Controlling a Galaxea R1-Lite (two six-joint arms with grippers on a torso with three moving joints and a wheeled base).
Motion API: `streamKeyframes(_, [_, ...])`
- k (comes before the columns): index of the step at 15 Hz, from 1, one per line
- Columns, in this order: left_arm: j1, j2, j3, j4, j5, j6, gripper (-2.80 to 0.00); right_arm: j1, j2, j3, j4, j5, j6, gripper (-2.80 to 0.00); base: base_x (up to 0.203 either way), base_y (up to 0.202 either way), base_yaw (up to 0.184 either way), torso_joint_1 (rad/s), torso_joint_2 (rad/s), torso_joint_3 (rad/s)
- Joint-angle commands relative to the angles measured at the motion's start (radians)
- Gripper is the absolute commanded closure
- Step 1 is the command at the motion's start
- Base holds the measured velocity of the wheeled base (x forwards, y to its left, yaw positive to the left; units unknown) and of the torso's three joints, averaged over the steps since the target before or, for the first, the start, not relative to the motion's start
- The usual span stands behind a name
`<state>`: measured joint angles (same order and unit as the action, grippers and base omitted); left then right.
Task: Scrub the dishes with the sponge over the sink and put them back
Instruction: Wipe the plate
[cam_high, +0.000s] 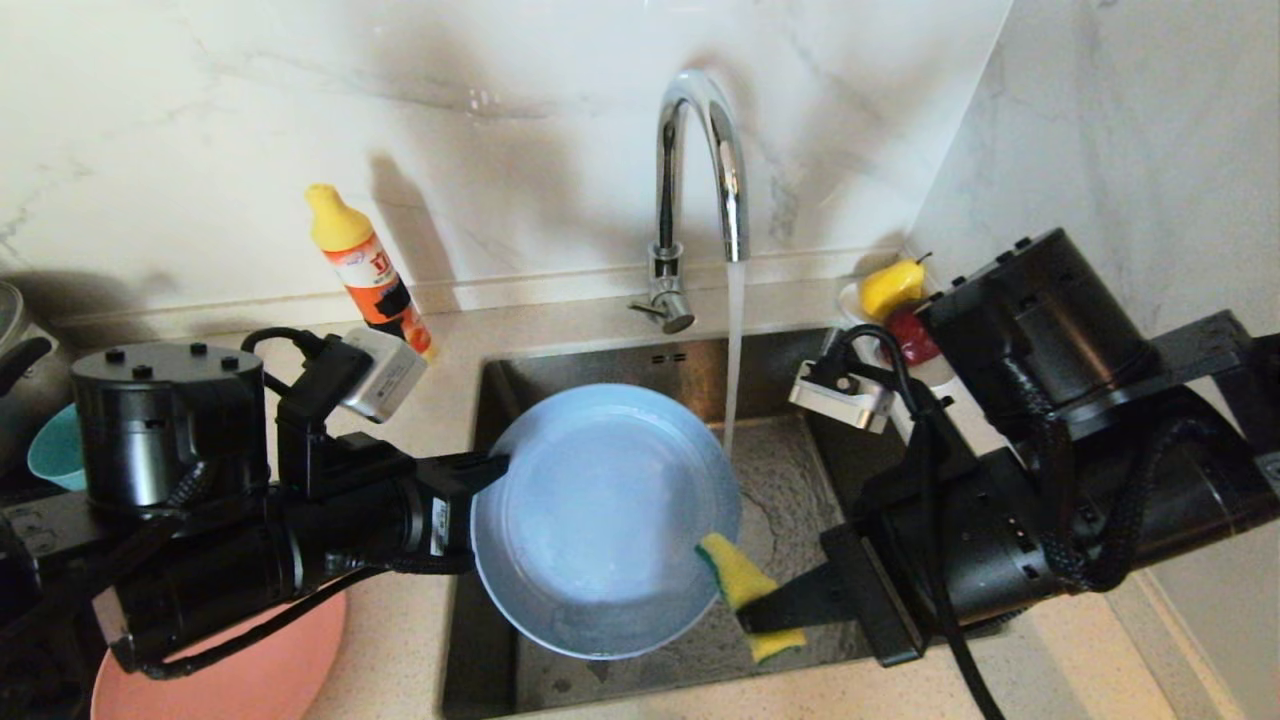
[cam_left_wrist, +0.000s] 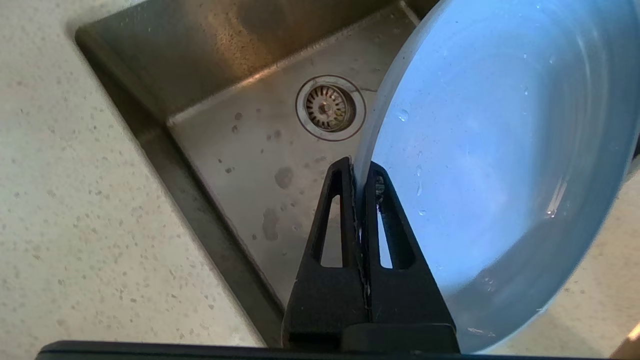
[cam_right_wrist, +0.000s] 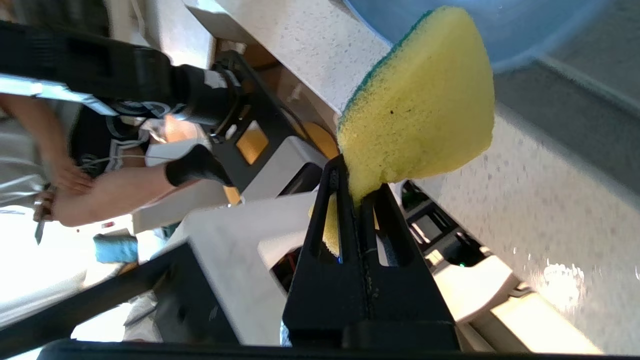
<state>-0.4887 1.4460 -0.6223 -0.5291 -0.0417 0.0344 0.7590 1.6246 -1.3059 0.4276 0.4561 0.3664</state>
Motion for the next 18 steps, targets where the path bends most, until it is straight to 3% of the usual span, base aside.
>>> streamKeyframes(1, [-0.001, 0.007, 0.0, -0.009, 0.002, 0.012, 0.0, 0.028, 0.074, -0.049, 0.008, -0.013, 0.002, 0.0, 0.0, 0.0, 0.0, 0.0, 0.0, 0.0])
streamKeyframes(7, [-0.001, 0.025, 0.061, -0.136, 0.008, 0.121, 0.0, 0.064, 0.185, -0.193, 0.027, -0.028, 0.002, 0.0, 0.0, 0.0, 0.0, 0.0, 0.0, 0.0])
streamKeyframes(18, [-0.001, 0.012, 0.084, -0.166, 0.0, 0.105, 0.0, 0.095, 0.409, -0.417, 0.048, -0.129, 0.038, 0.0, 0.0, 0.0, 0.0, 0.0, 0.0, 0.0])
